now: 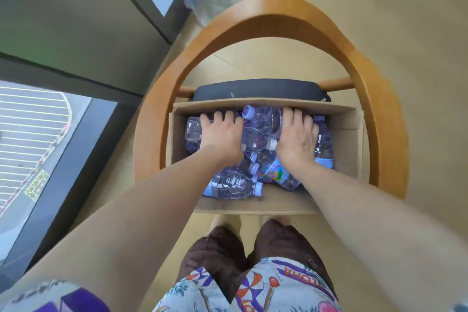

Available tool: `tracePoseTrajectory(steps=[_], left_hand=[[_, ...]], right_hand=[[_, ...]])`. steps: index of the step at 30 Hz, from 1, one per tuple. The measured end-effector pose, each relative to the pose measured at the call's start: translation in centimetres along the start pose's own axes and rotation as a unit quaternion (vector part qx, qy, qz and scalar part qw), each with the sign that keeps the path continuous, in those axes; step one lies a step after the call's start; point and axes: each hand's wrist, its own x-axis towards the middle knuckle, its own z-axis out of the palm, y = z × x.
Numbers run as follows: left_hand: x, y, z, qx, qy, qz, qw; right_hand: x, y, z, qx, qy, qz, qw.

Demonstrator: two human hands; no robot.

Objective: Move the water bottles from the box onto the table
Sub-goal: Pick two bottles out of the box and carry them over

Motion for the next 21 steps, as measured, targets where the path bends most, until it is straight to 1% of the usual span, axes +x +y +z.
tracePoseTrajectory(steps=[5, 7, 10, 13, 16, 18, 21], left_hand=[[0.2, -0.7, -0.8, 0.006, -0.022, 0.033, 0.999], [0.1, -1.2, -1.2, 0.0, -0.028, 0.048, 0.998], [-0.7, -1.5, -1.5, -0.008, -0.035, 0.062, 0.997], [-1.4, -1.4, -2.0, -0.016, -0.069, 0.076, 0.995], [-2.2, -1.5, -3.1, -0.059, -0.072, 0.086, 0.992], [-2.9, -1.8, -4.5, -0.106, -0.066, 0.075, 0.989], [-4.1, -2.4, -7.8, -0.167, -0.025, 0.038, 0.985]], right_hand=[[-0.4, 0.6, -0.5, -0.003, 0.003, -0.001, 1.0], [-1.0, 0.5, -0.8, 0.007, 0.016, 0.002, 1.0], [-2.3, 0.4, -1.2, 0.056, 0.024, 0.024, 0.998], [-3.7, 0.7, -1.8, 0.121, 0.001, 0.047, 0.992], [-4.5, 1.0, -3.4, 0.157, -0.009, 0.077, 0.984], [-4.3, 1.0, -5.1, 0.167, -0.013, 0.093, 0.981], [-3.1, 0.7, -8.5, 0.19, -0.006, 0.076, 0.979]])
